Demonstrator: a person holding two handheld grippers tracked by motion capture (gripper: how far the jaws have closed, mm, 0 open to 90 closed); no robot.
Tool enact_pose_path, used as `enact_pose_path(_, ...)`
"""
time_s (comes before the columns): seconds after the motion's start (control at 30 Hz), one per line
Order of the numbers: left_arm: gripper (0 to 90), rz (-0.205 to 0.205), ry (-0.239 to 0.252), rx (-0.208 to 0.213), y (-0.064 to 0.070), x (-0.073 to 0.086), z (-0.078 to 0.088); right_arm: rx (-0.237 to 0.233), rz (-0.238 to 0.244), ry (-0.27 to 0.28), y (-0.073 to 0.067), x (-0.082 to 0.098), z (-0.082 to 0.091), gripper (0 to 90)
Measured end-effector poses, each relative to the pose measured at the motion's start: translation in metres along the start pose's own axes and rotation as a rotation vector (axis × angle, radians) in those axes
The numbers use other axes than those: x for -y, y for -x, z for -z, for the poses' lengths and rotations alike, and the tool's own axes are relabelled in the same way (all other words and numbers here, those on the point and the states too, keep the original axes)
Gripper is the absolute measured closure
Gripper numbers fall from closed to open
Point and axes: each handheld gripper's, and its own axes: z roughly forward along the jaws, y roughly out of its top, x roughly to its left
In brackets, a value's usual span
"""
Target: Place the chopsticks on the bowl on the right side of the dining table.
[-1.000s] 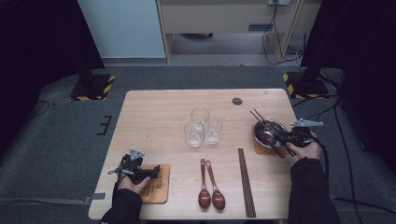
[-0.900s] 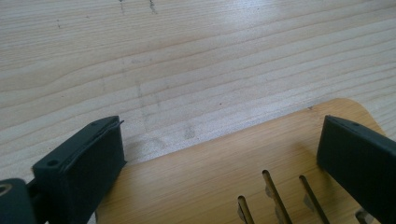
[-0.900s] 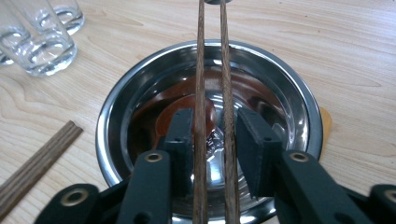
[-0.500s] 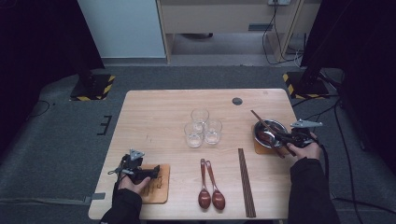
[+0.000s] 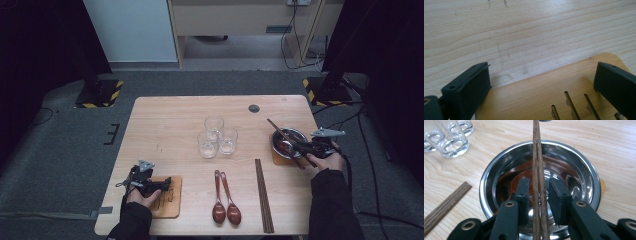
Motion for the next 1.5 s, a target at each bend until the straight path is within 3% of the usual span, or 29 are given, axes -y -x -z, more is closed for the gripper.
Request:
enact_pose_path(0.2,0.0,0.0,0.0,0.0,0.0,0.0,0.0,0.002,-0.002,0.057,-0.004,-0.005,0.013,69.7)
enact_pose_path(0.53,0.0,0.0,0.0,0.0,0.0,0.0,0.0,-0.008,0.002,0.079,-0.012,0.0,0.035,79.0)
enact_pose_path(0.7,0.0,0.0,0.0,0.0,0.0,0.0,0.0,-0.012,0.01,0.073,-0.016,0.004,0.04,81.4)
enact_pose_path(0.9,0.0,0.0,0.0,0.0,0.0,0.0,0.0,0.018,0.016,0.054,-0.022,0.01,0.047,83.4)
enact_pose_path(1.5,0.0,0.0,0.0,0.0,0.0,0.0,0.0,0.057,-0.023,0.001,-0.023,0.029,0.054,86.4)
